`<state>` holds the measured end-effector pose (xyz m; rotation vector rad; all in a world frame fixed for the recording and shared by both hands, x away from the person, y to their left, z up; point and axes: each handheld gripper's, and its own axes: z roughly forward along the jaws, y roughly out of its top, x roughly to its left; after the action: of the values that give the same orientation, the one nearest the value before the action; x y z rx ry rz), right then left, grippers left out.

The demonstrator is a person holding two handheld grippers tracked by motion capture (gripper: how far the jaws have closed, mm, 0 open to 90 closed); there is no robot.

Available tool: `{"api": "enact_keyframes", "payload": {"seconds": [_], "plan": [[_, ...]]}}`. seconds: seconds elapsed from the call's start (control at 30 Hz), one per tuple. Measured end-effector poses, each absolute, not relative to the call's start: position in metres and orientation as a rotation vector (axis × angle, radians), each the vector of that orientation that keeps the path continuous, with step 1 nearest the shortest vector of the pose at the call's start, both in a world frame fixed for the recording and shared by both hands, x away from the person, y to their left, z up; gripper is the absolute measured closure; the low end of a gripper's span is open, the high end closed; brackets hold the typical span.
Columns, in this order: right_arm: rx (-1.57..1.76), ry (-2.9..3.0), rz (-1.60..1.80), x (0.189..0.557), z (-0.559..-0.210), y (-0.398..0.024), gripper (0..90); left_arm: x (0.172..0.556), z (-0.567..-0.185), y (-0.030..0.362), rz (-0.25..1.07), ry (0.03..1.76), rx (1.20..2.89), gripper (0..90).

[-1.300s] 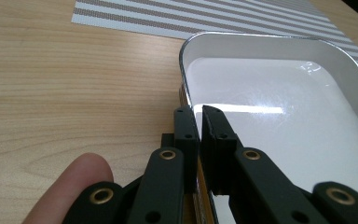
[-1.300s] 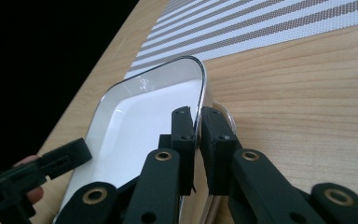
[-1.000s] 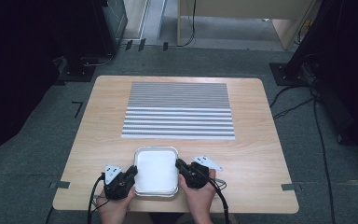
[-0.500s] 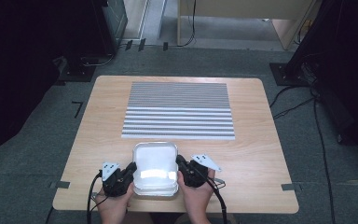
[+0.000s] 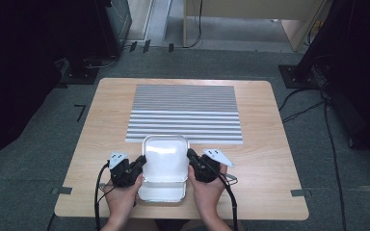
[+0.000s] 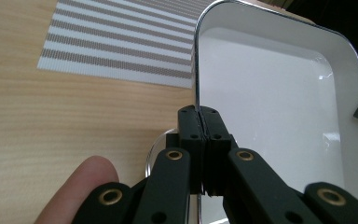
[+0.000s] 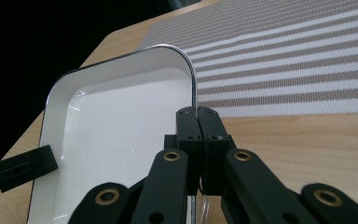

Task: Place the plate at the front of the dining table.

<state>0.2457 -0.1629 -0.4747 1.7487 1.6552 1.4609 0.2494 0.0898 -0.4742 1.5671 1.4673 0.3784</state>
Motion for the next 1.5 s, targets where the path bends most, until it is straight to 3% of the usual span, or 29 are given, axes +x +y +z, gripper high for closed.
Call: {"api": "enact_keyframes", "payload": {"seconds": [1.0,1.5], "plan": [[1.690,1.566,1.415,0.332,-0.441,-0.186,89.9,0.349,-0.450,0.058,0.403,1.410,1.557,89.9],[1.737,1.553,1.351,0.377,-0.455,-0.195,89.9,0.399,-0.464,0.042,0.366,1.440,1.615,89.1]]}}
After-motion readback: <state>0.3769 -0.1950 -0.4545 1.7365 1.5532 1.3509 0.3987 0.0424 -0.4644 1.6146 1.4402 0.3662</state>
